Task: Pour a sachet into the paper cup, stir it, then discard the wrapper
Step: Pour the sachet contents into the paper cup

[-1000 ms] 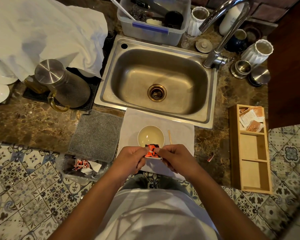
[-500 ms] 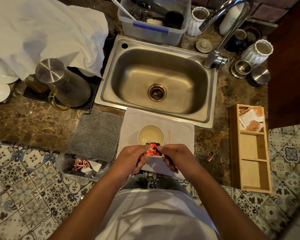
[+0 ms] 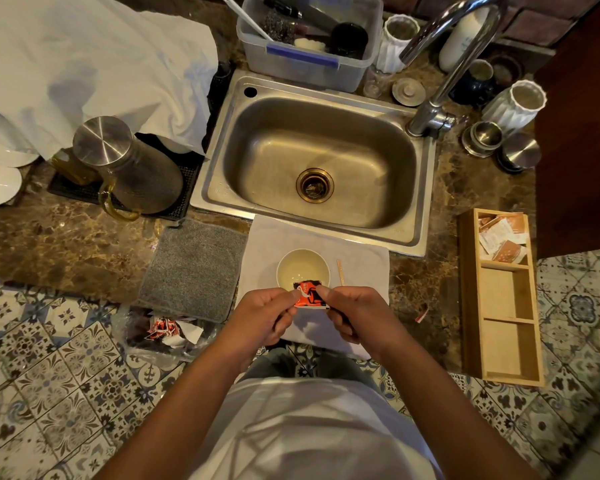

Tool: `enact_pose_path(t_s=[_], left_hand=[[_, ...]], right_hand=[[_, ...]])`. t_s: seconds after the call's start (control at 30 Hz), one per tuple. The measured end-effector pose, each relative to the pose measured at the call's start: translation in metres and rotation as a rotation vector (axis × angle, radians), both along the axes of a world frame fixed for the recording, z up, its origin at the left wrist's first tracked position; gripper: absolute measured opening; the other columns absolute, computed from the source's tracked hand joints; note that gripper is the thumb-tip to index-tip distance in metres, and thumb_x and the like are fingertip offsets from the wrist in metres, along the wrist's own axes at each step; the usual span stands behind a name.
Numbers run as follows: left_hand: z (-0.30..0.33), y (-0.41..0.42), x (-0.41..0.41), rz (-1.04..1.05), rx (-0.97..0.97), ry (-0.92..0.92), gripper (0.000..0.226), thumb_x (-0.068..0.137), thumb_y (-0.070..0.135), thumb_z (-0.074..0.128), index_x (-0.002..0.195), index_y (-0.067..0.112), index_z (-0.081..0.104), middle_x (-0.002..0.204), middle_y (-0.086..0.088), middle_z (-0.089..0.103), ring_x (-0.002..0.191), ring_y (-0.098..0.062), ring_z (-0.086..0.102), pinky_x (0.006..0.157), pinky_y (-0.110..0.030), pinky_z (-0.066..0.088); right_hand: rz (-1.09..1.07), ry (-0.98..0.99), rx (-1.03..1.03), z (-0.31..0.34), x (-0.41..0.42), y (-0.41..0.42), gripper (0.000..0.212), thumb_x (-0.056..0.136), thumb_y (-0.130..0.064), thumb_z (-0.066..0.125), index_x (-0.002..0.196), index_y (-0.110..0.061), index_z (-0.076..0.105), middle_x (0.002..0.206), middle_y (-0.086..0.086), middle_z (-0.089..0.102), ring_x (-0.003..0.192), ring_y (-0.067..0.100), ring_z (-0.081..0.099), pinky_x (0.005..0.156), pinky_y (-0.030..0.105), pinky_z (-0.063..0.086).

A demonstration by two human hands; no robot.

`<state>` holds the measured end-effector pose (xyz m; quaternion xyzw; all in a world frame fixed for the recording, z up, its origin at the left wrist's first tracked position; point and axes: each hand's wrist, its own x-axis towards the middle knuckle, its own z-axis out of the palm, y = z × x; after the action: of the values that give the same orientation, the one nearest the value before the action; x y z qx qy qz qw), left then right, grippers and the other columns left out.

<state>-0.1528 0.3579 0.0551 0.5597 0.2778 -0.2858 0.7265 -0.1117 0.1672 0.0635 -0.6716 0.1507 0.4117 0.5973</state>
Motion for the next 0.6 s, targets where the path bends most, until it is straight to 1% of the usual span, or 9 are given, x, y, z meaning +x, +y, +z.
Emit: enact_pose_path(t_s=[0.2,0.33,0.43,0.5,0.6], left_hand=[[0.0003,-0.0010,0.0009,0.027,-0.024,-0.005,0.037,0.095,0.030,0.064,0.062,0.016,0.057,0.048,-0.003,0.037,0.045,-0.013,0.020,0.056,-0.040,0.009],[0.0024,-0.0008,0.0019,-0.005,0.001,-0.034,0.039,0.095,0.034,0.064,0.063,0.015,0.055,0.049,-0.004,0.040,0.045,-0.013,0.022,0.054,-0.039,0.010],[0.0046,0.0004,0.0018,-0.064,0.024,-0.057,0.039,0.095,0.038,0.064,0.066,0.014,0.056,0.051,-0.005,0.044,0.043,-0.014,0.024,0.050,-0.033,0.015],[0.0048,-0.0011,0.0020,-0.062,0.036,-0.057,0.038,0.097,0.035,0.063,0.067,0.012,0.055,0.052,-0.005,0.042,0.042,-0.013,0.024,0.048,-0.029,0.017],[0.0034,-0.0035,0.0024,-0.020,0.051,-0.051,0.041,0.098,0.027,0.062,0.061,0.014,0.051,0.048,-0.004,0.040,0.040,-0.012,0.023,0.047,-0.027,0.017]], right_hand=[[-0.022,0.019,0.030,0.0000,0.0007,0.0022,0.040,0.098,-0.038,0.063,0.079,-0.002,0.062,0.057,0.009,0.044,0.045,0.015,0.034,0.042,0.024,0.028],[-0.009,0.038,0.001,0.0007,0.0015,0.0043,0.038,0.100,-0.032,0.062,0.071,-0.008,0.060,0.054,0.006,0.045,0.043,0.013,0.034,0.042,0.022,0.030],[-0.007,0.031,-0.018,0.0020,0.0015,0.0057,0.037,0.100,-0.030,0.061,0.070,-0.009,0.060,0.054,0.005,0.045,0.042,0.012,0.036,0.043,0.021,0.031],[-0.011,0.012,-0.001,0.0025,0.0014,0.0054,0.038,0.100,-0.030,0.061,0.069,-0.009,0.059,0.055,0.006,0.046,0.043,0.013,0.037,0.043,0.023,0.031],[0.051,-0.029,0.046,0.0045,0.0012,0.0048,0.036,0.099,-0.027,0.063,0.070,-0.006,0.058,0.055,0.007,0.046,0.046,0.016,0.038,0.045,0.024,0.035]])
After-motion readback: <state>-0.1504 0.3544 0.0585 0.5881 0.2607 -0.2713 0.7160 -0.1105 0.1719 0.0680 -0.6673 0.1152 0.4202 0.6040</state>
